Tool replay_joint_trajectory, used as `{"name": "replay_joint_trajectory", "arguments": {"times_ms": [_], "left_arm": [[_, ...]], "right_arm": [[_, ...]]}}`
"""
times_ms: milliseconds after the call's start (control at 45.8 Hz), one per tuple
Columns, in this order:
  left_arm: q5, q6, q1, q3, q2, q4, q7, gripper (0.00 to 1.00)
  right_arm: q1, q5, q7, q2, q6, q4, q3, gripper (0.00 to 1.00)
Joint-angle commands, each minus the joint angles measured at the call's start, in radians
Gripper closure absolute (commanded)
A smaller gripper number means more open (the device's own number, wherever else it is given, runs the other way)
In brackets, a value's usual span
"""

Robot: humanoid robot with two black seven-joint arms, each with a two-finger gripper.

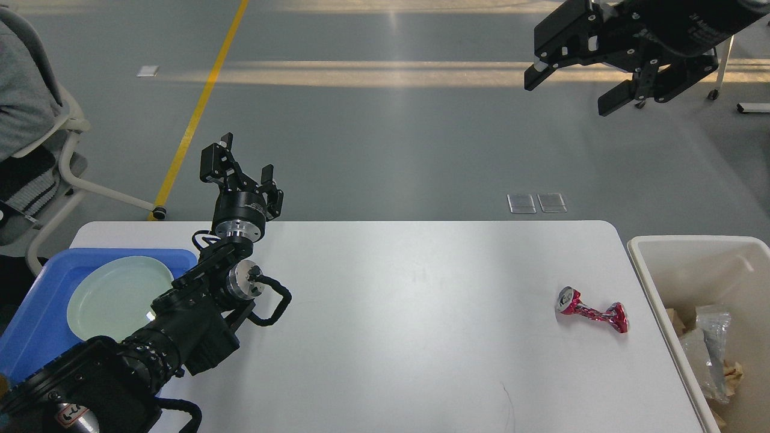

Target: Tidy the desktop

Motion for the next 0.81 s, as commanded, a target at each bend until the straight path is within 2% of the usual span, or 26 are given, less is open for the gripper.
{"name": "replay_joint_trajectory", "arguments": {"times_ms": [0,66,153,262,503,634,787], "left_arm": [[0.0,0.0,0.0,0.0,0.0,0.0,0.0,0.01],[0.0,0.0,0.0,0.0,0.0,0.0,0.0,0.01],[0.0,0.0,0.0,0.0,0.0,0.0,0.0,0.01],[0.0,0.0,0.0,0.0,0.0,0.0,0.0,0.01],[0.0,0.0,0.0,0.0,0.0,0.0,0.0,0.01],[0.0,0.0,0.0,0.0,0.0,0.0,0.0,0.01],[0.0,0.0,0.0,0.0,0.0,0.0,0.0,0.01]], "right_arm": [[0.005,0.057,0.06,0.072,0.0,0.0,-0.095,0.0],[-0.002,0.074,0.095,0.1,0.0,-0.002,-0.137,0.0],[-0.04,0.08,0.117,0.12,0.0,-0.003,-0.172,0.0],[-0.172,0.099,0.117,0.12,-0.098,-0.012,-0.18,0.0],[-0.541,0.137,0.103,0.114,-0.408,-0.078,-0.162,0.0],[-0.736,0.201,0.097,0.112,-0.477,-0.207,-0.148,0.0],[-0.937,0.278,0.079,0.109,-0.484,-0.369,-0.122,0.0]]}}
